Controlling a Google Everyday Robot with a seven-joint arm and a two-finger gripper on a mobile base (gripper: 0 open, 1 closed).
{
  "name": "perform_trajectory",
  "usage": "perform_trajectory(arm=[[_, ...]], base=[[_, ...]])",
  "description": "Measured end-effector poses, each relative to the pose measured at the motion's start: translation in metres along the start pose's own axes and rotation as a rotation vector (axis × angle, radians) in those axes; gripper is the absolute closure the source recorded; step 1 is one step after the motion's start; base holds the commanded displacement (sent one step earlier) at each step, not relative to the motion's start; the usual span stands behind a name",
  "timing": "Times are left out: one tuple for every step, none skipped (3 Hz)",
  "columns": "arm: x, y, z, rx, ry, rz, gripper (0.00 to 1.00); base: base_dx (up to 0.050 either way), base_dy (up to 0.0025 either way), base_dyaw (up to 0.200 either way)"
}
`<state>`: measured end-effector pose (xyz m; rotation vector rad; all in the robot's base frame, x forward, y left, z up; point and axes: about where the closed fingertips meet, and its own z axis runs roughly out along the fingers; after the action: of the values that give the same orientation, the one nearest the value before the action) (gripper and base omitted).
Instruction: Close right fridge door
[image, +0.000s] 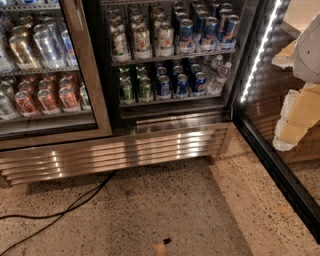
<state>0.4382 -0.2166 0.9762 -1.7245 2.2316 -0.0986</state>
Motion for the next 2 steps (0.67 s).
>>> perform_trajectory(arm=[[0.0000, 0.0000, 0.0000, 0.000, 0.000, 0.000, 0.00], [0.0000, 0.0000, 0.0000, 0.000, 0.000, 0.000, 0.00]], base=[[-0.050, -0.00006, 0.000], [-0.050, -0.00001, 0.000]])
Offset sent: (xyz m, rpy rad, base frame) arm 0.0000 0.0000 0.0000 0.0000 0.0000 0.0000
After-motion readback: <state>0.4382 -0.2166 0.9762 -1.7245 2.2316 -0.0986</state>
